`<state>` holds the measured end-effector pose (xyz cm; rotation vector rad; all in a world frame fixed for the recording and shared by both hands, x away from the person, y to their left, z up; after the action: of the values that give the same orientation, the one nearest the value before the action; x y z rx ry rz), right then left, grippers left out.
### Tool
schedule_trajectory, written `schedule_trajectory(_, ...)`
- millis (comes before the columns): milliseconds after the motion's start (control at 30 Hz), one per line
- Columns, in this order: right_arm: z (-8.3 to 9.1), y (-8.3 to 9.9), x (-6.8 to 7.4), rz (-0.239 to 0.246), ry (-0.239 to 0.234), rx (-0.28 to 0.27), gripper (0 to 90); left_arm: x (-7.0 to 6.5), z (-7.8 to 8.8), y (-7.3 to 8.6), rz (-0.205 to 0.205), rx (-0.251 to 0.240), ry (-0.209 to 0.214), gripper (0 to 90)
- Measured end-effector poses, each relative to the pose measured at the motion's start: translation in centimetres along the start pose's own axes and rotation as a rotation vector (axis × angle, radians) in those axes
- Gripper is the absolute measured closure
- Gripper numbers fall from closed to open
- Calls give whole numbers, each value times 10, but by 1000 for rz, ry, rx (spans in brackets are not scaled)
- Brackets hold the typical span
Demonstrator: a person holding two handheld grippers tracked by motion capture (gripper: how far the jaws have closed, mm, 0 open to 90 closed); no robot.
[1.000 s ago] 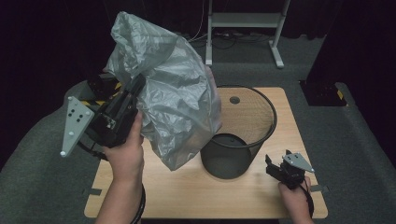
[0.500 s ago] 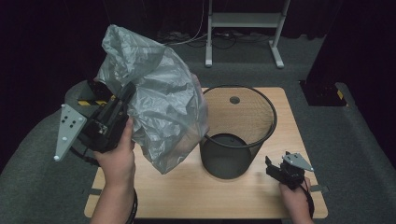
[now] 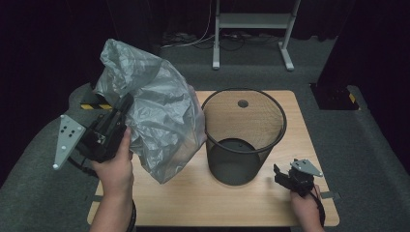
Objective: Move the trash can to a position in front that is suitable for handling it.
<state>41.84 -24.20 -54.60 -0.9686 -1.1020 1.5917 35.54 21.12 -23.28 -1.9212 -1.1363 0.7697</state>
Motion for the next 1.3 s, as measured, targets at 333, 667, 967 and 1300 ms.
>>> schedule_trajectory(333,-2,8,3,10,-15,32,223,15,13,18,-3,45,-28,889)
schedule_trajectory(667,-6,15,8,1,-14,63,242,29,24,56,-5,151,-56,889)
schedule_trajectory(967,-7,18,9,3,-21,74,242,38,25,95,-4,274,-86,890)
schedule_trajectory(1300,-8,21,11,9,-25,93,242,44,17,128,-43,368,-108,889)
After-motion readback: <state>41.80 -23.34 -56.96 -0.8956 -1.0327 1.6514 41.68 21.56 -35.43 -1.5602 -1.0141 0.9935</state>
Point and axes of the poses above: each handheld gripper's, and its own axes: z roughly backward along the jaws, y roughly out of its underside, x roughly to its left, the point moved 8 cm from there along -z, roughly forward along the jaws, and after that the axes turned 15 degrees about -x, right-handed, at the moved point
